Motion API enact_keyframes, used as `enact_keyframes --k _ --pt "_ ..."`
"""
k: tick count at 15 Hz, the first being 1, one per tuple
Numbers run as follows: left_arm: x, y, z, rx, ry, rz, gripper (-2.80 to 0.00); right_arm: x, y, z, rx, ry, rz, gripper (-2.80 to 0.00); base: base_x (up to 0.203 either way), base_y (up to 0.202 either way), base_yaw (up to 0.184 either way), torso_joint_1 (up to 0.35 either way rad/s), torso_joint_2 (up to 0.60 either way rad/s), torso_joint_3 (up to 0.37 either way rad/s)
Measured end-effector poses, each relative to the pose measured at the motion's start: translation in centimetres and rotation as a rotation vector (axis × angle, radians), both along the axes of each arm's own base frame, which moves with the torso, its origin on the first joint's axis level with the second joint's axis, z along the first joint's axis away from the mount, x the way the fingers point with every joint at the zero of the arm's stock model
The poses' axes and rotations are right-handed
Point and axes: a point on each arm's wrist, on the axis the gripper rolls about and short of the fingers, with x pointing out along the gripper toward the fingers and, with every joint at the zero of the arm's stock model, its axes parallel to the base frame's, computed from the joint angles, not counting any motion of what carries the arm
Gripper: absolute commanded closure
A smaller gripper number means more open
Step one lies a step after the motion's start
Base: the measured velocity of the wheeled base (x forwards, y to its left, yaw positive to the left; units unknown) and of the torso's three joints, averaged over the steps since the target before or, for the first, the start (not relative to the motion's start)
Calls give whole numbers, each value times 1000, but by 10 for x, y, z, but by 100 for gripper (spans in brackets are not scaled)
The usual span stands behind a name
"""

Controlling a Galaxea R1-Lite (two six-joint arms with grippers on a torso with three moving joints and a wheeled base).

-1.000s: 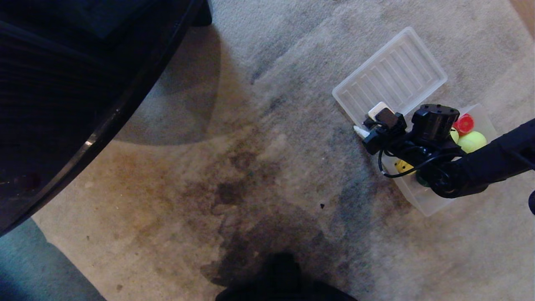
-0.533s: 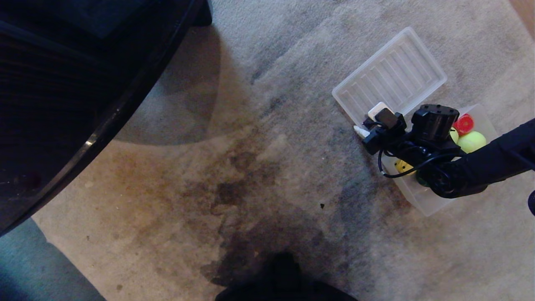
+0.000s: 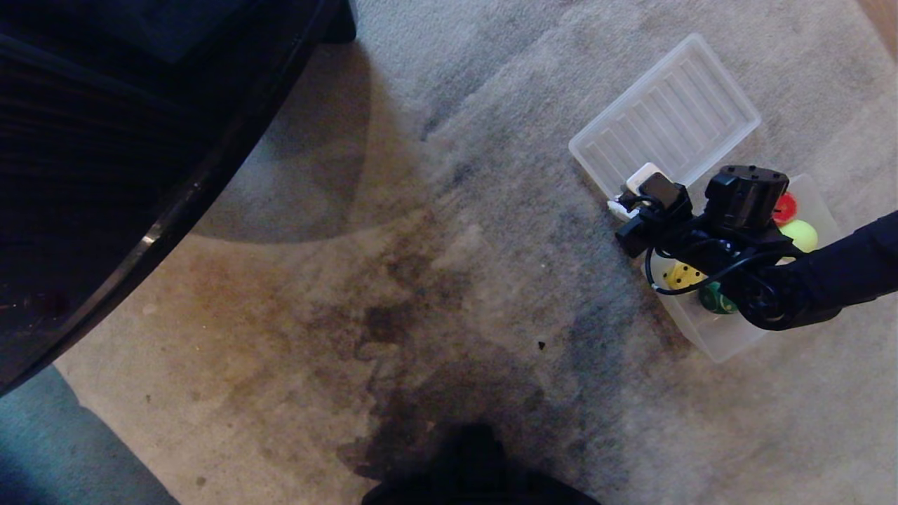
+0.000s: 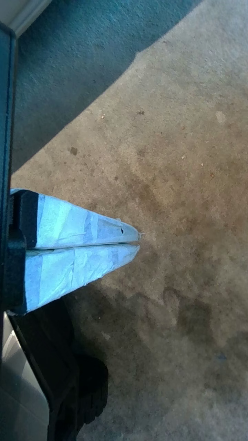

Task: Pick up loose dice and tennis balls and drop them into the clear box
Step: Close the lid

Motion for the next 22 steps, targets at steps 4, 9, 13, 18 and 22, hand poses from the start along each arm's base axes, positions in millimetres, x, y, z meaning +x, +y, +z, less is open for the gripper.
enact_keyframes --k 4,9,13,18,22 --pt "0 0 0 0 -1 0 0 -3 -5 8 0 -16 -10 0 0 0 0 0 0 0" --pt "0 0 0 0 0 0 0 -10 -8 21 -3 -18 -12 0 0 0 0 0 0 0" --pt "0 0 0 0 -1 0 0 -24 -9 38 -7 -3 -10 0 0 0 0 0 0 0" --pt "0 0 0 0 1 0 0 -50 -13 67 -6 -8 -12 0 0 0 0 0 0 0" --pt "0 0 0 0 0 0 0 -78 -18 82 -14 51 -34 0 0 0 0 0 0 0"
